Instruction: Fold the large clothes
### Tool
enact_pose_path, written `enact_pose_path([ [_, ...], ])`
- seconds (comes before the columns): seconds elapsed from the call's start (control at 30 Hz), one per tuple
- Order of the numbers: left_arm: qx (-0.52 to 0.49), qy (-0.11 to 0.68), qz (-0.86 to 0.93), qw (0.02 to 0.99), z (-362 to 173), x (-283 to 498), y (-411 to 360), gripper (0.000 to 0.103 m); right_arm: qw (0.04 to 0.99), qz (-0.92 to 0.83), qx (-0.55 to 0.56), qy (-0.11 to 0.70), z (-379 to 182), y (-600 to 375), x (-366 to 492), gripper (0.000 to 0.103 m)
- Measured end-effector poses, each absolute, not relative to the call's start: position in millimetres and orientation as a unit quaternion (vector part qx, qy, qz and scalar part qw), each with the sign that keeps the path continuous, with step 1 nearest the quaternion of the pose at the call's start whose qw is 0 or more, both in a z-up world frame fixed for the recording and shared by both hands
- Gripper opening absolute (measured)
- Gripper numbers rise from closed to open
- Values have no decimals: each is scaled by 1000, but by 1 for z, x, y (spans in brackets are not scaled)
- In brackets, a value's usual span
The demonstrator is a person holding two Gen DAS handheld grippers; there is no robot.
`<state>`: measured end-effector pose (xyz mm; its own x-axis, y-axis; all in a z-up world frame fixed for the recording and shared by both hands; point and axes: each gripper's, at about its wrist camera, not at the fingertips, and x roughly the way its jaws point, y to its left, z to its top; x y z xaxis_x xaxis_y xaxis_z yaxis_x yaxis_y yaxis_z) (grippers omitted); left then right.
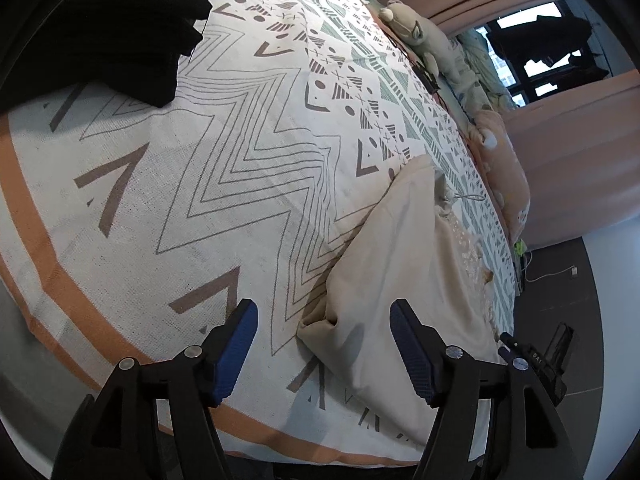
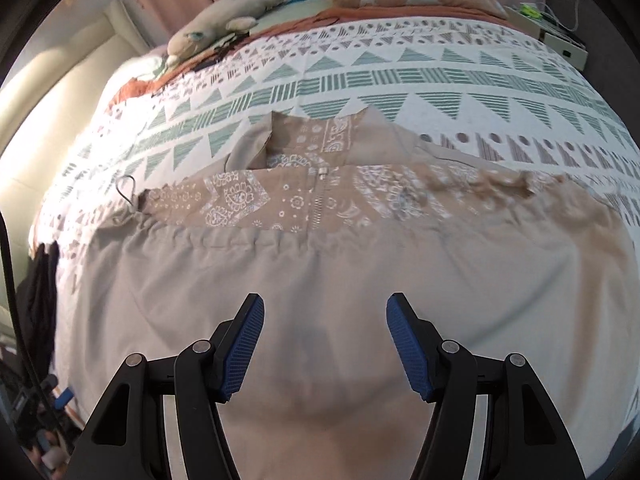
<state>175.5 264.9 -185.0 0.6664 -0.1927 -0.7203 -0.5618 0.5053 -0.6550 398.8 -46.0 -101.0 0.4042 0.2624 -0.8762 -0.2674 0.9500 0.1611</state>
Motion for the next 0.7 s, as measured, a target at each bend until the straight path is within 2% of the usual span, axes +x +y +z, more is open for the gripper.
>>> enact_pose_path([
  [0.2,-484,386,124,775,-186,176,269,69,816,136,-59,559,-138,-18,424,64],
  [0.27,-486,385,128,774,-187,173,271,69,819,129,-70,554,-145,-15,427,62],
  [0.3,-487,386,130,773,-188,172,272,70,822,127,-75,549,-145,-14,428,56],
  [0.37,-489,384,133,771,-189,170,273,69,826,128,-81,542,-142,-12,433,37],
  [0.4,-490,383,134,771,-189,169,273,69,826,132,-84,542,-139,-11,436,12],
  [0.47,-491,383,135,771,-188,168,274,69,830,137,-83,534,-131,-10,441,5],
  [0.7,-491,380,132,772,-185,164,274,69,860,134,-42,490,-90,-28,446,3],
])
